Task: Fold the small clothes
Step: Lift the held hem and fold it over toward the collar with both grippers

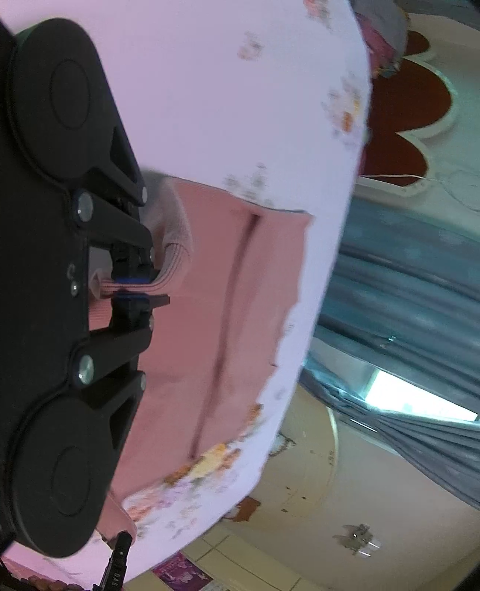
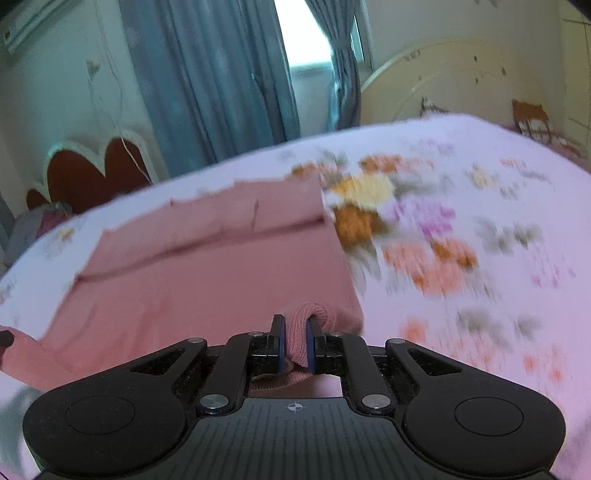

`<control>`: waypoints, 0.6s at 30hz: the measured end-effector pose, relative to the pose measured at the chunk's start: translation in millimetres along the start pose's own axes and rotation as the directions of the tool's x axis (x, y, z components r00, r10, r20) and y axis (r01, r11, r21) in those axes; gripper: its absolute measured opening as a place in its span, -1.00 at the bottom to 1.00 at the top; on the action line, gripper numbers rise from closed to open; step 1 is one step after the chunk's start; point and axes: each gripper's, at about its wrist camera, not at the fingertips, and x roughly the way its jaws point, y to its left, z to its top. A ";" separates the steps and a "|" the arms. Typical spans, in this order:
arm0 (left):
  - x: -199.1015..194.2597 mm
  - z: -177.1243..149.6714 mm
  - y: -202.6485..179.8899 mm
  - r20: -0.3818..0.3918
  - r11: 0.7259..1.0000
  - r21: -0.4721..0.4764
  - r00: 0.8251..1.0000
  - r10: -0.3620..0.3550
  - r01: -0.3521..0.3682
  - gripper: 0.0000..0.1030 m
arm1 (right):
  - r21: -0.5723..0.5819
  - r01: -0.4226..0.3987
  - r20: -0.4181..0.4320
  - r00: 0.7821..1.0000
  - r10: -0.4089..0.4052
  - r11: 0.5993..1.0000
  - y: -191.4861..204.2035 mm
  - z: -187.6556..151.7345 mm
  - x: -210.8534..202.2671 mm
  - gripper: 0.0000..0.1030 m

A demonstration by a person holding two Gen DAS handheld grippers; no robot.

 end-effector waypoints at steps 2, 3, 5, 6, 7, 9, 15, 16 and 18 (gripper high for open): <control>9.2 16.1 -2.2 0.020 1.000 -0.008 1.000 -0.001 0.001 -0.91 | 0.003 -0.005 0.026 1.000 0.005 1.000 0.7 16.5 9.7 -0.80; 13.5 22.5 -2.2 0.028 1.000 -0.014 1.000 -0.001 0.001 -0.91 | 0.005 -0.006 0.036 0.999 0.006 1.000 1.0 24.4 15.6 -0.80; 25.8 39.2 -3.3 0.044 1.000 -0.020 0.999 0.000 0.001 -0.91 | 0.007 -0.011 0.058 0.998 0.010 1.000 2.3 42.0 29.1 -0.80; 32.0 46.4 -4.4 0.053 1.000 -0.017 0.999 0.001 0.000 -0.91 | 0.004 -0.011 0.068 0.998 0.010 1.000 3.6 49.8 35.4 -0.80; 37.3 53.9 -4.3 0.060 1.000 -0.014 0.998 0.002 -0.002 -0.91 | 0.000 -0.011 0.077 0.997 0.011 1.000 4.1 59.4 45.2 -0.80; 52.2 69.1 -5.7 0.067 1.000 -0.016 0.998 0.006 -0.005 -0.91 | 0.000 -0.016 0.083 0.996 0.015 1.000 5.4 75.0 61.4 -0.80; 100.9 111.3 -4.1 0.083 0.999 -0.027 0.996 0.032 -0.030 -0.91 | 0.012 -0.028 0.102 0.994 0.027 1.000 5.7 125.3 120.2 -0.80; 109.9 119.3 -3.1 0.085 0.999 -0.032 0.996 0.039 -0.036 -0.91 | 0.015 -0.030 0.100 0.995 0.029 0.999 5.1 133.7 131.5 -0.80; 130.7 136.0 -1.3 0.088 0.998 -0.035 0.995 0.056 -0.053 -0.91 | 0.023 -0.030 0.096 0.995 0.028 0.999 3.1 150.5 155.9 -0.80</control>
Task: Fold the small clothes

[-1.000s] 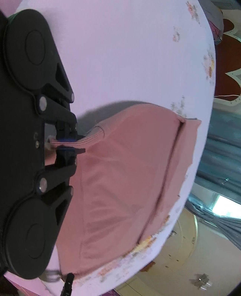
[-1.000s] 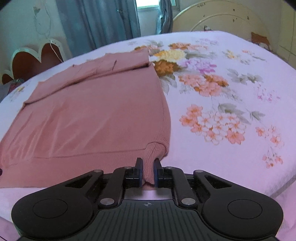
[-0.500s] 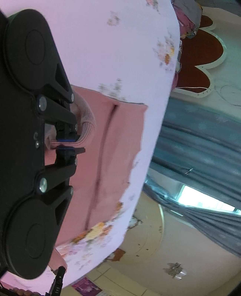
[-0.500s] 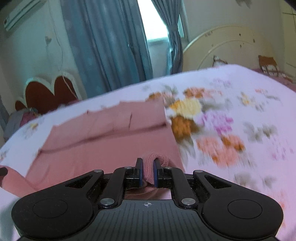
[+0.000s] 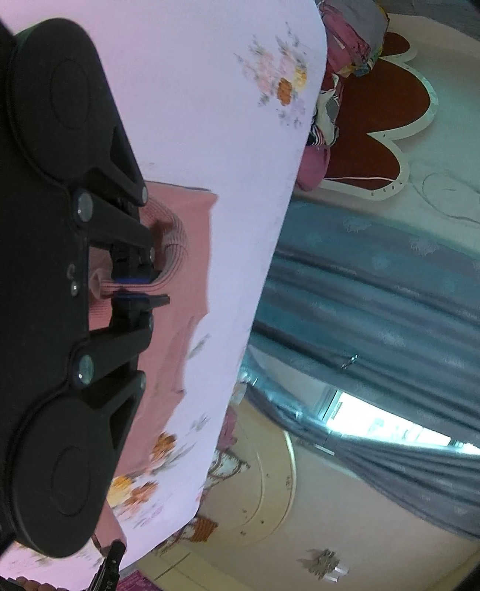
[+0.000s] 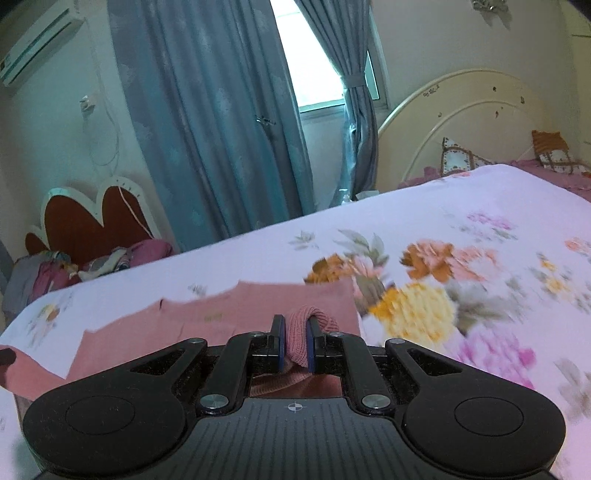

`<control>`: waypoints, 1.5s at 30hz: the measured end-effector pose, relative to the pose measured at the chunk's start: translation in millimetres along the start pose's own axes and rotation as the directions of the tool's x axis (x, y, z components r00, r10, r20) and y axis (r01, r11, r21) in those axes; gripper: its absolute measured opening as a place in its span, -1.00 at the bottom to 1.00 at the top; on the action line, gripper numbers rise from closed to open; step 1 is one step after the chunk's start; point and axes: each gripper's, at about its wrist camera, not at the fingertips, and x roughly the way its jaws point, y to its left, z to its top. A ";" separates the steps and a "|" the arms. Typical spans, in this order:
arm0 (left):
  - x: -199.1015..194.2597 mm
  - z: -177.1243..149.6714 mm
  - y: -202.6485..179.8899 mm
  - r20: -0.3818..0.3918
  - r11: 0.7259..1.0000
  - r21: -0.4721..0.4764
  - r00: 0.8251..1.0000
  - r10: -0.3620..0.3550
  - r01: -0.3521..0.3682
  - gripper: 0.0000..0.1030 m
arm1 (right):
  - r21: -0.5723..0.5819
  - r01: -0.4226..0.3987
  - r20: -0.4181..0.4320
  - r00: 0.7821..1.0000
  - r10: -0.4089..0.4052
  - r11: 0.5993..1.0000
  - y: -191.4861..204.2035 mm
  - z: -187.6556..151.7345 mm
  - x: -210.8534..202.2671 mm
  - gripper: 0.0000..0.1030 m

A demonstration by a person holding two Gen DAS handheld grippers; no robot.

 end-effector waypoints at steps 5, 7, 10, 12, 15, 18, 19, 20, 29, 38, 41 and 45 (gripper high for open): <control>54.4 24.8 -0.2 -0.022 0.999 -0.010 0.999 0.042 -0.042 -0.91 | 0.048 0.001 -0.041 0.999 0.001 0.999 -8.9 22.2 62.4 -0.80; 75.9 29.0 -0.6 -0.038 0.998 0.000 0.997 0.063 -0.063 -0.91 | 0.065 0.010 -0.071 0.997 -0.006 0.998 -12.7 25.7 87.8 -0.80; 106.6 28.3 -0.3 -0.074 0.995 0.019 0.992 0.102 -0.101 -0.91 | 0.119 0.027 -0.131 0.991 -0.011 0.993 -22.2 25.3 126.2 -0.80; 122.9 25.1 1.4 -0.099 0.991 0.036 0.986 0.132 -0.129 -0.91 | 0.133 0.036 -0.161 0.987 -0.014 0.990 -26.2 23.5 145.0 -0.80; 142.4 20.6 8.0 -0.148 0.987 0.047 0.976 0.159 -0.154 -0.90 | 0.131 0.048 -0.193 0.981 -0.022 0.990 -30.9 20.2 164.8 -0.79; 153.6 18.3 11.9 -0.166 0.985 0.056 0.971 0.170 -0.163 -0.78 | 0.143 0.052 -0.214 0.977 -0.020 0.988 -36.2 18.5 177.2 -0.79; 152.7 17.7 13.8 -0.155 0.986 0.052 0.974 0.166 -0.159 -0.70 | 0.147 0.054 -0.221 0.975 -0.020 0.988 -37.5 18.8 180.5 -0.79; 150.5 18.2 16.0 -0.144 0.987 0.038 0.977 0.158 -0.154 -0.55 | 0.149 0.053 -0.228 0.974 -0.018 0.987 -39.5 19.2 183.0 -0.77; 135.3 32.6 43.9 -0.094 0.989 0.100 0.988 0.120 -0.111 -0.10 | -0.004 0.000 -0.153 0.988 -0.001 1.000 -39.4 28.7 176.8 0.41; 184.3 17.1 29.7 -0.239 0.971 0.234 0.965 0.108 -0.050 -0.10 | -0.148 -0.092 -0.240 0.969 0.055 0.985 -28.7 9.1 202.8 0.06; 193.8 15.2 34.5 -0.269 0.970 0.237 0.957 0.111 -0.046 -0.14 | -0.146 -0.125 -0.278 0.957 0.081 0.981 -32.3 7.8 211.3 0.01; 192.7 12.8 36.1 -0.276 0.971 0.239 0.957 0.084 -0.017 -0.47 | -0.178 -0.159 -0.313 0.945 0.097 0.971 -32.8 2.7 215.2 -0.71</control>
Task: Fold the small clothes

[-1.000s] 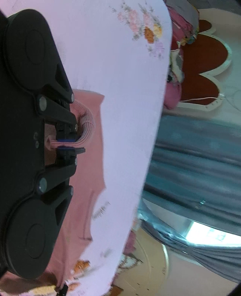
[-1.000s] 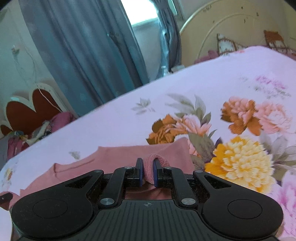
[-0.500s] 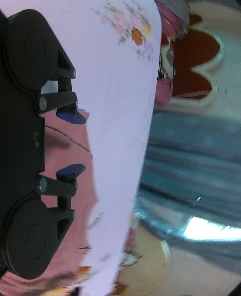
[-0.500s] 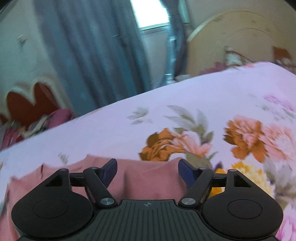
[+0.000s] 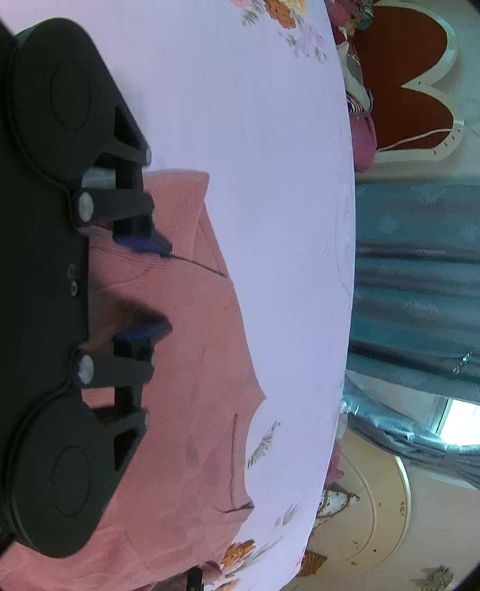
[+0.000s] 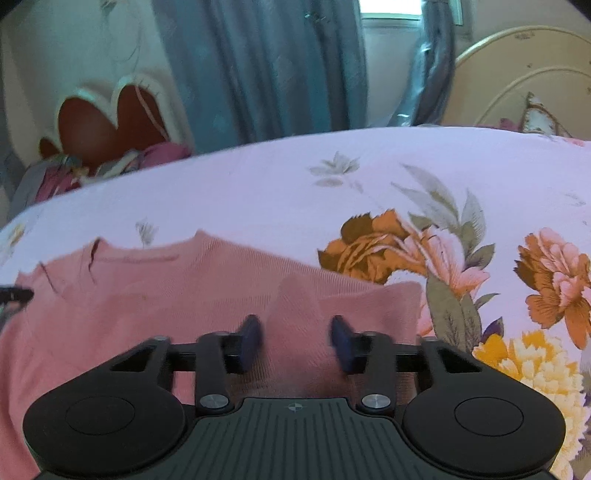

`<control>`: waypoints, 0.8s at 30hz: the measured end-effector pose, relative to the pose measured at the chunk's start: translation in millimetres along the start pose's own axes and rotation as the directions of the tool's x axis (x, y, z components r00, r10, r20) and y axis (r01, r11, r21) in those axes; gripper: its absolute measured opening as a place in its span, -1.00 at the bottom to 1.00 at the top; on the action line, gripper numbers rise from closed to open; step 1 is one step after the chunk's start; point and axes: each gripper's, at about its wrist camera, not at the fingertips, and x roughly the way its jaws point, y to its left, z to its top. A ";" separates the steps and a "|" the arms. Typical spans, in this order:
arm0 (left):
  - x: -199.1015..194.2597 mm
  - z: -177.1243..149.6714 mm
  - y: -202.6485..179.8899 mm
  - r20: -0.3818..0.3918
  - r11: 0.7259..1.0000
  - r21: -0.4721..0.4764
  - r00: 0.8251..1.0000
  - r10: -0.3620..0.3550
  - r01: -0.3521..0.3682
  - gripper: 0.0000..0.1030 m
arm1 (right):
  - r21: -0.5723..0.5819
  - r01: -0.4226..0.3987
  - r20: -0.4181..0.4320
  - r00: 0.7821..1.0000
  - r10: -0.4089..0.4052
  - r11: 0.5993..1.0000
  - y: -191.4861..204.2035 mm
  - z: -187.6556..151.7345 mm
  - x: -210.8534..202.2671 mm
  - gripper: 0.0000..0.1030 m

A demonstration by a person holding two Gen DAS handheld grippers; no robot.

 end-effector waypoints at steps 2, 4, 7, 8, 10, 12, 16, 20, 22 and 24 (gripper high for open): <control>-3.3 -2.2 -1.1 0.011 1.000 0.016 1.000 -0.019 0.019 -0.71 | -0.002 -0.002 0.012 1.000 0.002 1.000 -0.4 0.3 -0.3 -0.79; -7.4 -4.4 -3.9 0.034 0.999 0.033 0.999 -0.017 0.016 -0.73 | -0.010 -0.003 0.035 0.999 0.004 1.000 0.7 0.4 -3.8 -0.84; -23.4 -5.4 -2.3 0.126 1.000 -0.010 0.992 -0.006 0.008 -0.74 | 0.054 -0.009 0.136 0.991 0.001 0.998 -4.3 6.6 -20.0 -0.86; -30.8 -4.7 -0.7 0.159 0.999 -0.038 0.987 -0.005 0.011 -0.74 | 0.090 -0.018 0.178 0.984 0.002 0.996 -7.8 11.1 -26.9 -0.87; -42.3 -1.3 2.5 0.212 0.997 -0.080 0.977 0.007 0.010 -0.74 | 0.138 -0.024 0.227 0.974 -0.008 0.990 -12.4 20.7 -33.3 -0.96; -44.3 1.4 3.0 0.243 0.994 -0.106 0.969 0.047 -0.022 -0.74 | 0.187 -0.021 0.223 0.975 -0.021 0.982 -16.6 26.8 -28.0 -0.96; -29.4 2.5 3.1 0.224 0.985 -0.166 0.970 0.090 -0.054 -0.74 | 0.229 0.034 0.190 0.979 -0.079 0.973 -16.9 29.7 -6.1 -0.96; -8.5 -8.9 -3.6 0.154 0.984 -0.120 0.977 0.150 -0.132 -0.74 | 0.163 0.120 0.117 0.983 -0.140 0.979 -10.4 24.6 18.3 -0.96; -6.0 -10.9 -4.5 0.151 0.982 -0.121 0.975 0.161 -0.143 -0.73 | 0.137 0.134 0.109 0.983 -0.149 0.981 -10.9 18.8 24.3 -0.96; -6.9 -12.4 -8.7 0.148 0.982 -0.088 0.973 0.178 -0.166 -0.70 | 0.134 0.138 0.110 0.982 -0.153 0.981 -12.3 17.7 24.8 -0.95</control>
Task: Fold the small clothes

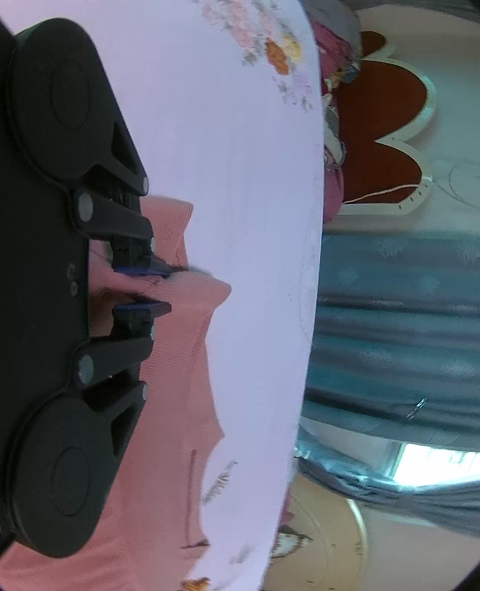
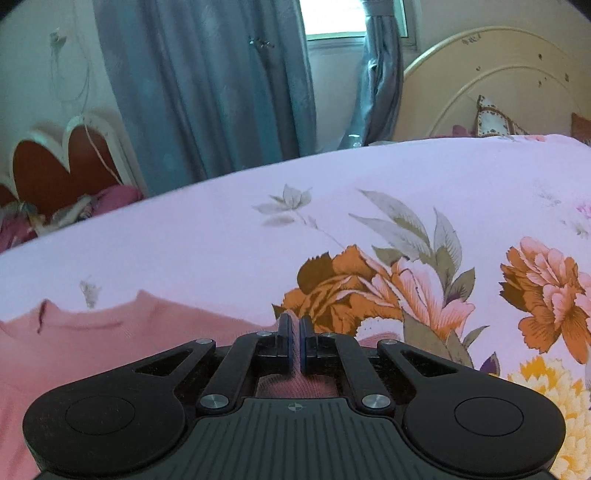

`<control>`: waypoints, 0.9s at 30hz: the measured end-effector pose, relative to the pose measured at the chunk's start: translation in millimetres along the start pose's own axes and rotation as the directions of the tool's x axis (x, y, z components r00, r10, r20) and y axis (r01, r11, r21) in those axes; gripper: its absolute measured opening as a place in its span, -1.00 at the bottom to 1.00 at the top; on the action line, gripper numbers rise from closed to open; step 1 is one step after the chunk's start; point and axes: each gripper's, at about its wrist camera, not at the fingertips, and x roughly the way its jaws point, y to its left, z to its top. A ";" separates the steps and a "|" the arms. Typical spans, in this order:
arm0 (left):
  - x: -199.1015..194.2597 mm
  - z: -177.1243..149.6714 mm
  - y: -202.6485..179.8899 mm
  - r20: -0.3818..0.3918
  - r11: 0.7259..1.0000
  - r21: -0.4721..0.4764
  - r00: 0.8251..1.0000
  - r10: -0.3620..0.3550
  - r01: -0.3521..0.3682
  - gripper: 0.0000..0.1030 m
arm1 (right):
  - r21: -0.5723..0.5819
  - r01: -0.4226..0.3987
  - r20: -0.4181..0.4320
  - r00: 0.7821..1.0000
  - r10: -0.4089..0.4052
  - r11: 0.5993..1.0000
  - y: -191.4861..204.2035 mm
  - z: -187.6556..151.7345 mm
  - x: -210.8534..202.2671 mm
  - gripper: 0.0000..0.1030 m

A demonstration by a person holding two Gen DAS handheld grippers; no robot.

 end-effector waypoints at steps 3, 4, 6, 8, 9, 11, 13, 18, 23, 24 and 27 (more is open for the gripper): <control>-3.8 -0.3 -5.1 -0.005 0.999 0.037 1.000 0.023 -0.022 -0.52 | 0.016 0.002 0.011 1.000 -0.002 1.000 -4.7 2.9 -5.2 -0.95; -5.0 0.1 -5.3 -0.004 0.999 0.046 1.000 0.028 -0.028 -0.43 | 0.015 0.006 0.020 1.000 -0.006 1.000 -5.7 3.9 -8.3 -0.95; -8.2 -1.1 -3.6 -0.004 0.998 0.054 0.999 0.037 -0.037 -0.31 | 0.009 0.008 0.029 1.000 -0.008 1.000 -7.8 5.5 -17.4 -0.95; -11.8 -3.9 1.6 0.007 0.997 0.044 0.998 0.059 -0.059 0.04 | 0.014 0.004 0.043 0.999 -0.005 1.000 -9.2 5.5 -28.7 -0.95; -16.3 -5.3 5.0 0.018 0.998 0.031 0.998 0.061 -0.061 0.04 | 0.020 0.002 0.049 0.999 -0.003 1.000 -9.0 5.2 -34.0 -0.95; -28.3 -7.4 8.2 0.044 0.997 0.028 0.997 0.064 -0.065 0.04 | 0.012 -0.019 0.051 0.999 0.018 1.000 -4.9 0.8 -45.7 -0.94; -45.1 -9.6 6.6 0.075 0.998 0.038 0.996 0.050 -0.053 0.04 | -0.012 -0.045 0.047 0.998 0.045 0.999 3.8 -6.4 -55.3 -0.92; -74.3 -21.5 -19.4 0.078 0.993 0.110 0.996 -0.043 0.035 0.09 | -0.070 -0.121 0.039 0.992 0.124 0.990 39.1 -32.5 -75.6 0.03; -74.8 -47.5 -43.6 0.013 0.987 0.144 0.997 -0.079 0.076 0.11 | -0.107 -0.144 0.003 0.989 0.145 0.984 66.7 -56.2 -82.5 -0.24; -73.6 -52.1 -44.6 0.002 0.986 0.151 0.998 -0.068 0.066 0.11 | -0.109 -0.143 -0.003 0.990 0.143 0.984 68.1 -59.7 -83.5 -0.25; -71.9 -64.7 -38.2 -0.032 0.989 0.148 0.999 -0.024 0.028 0.11 | -0.087 -0.131 -0.008 0.991 0.131 0.988 61.6 -70.1 -90.0 -0.25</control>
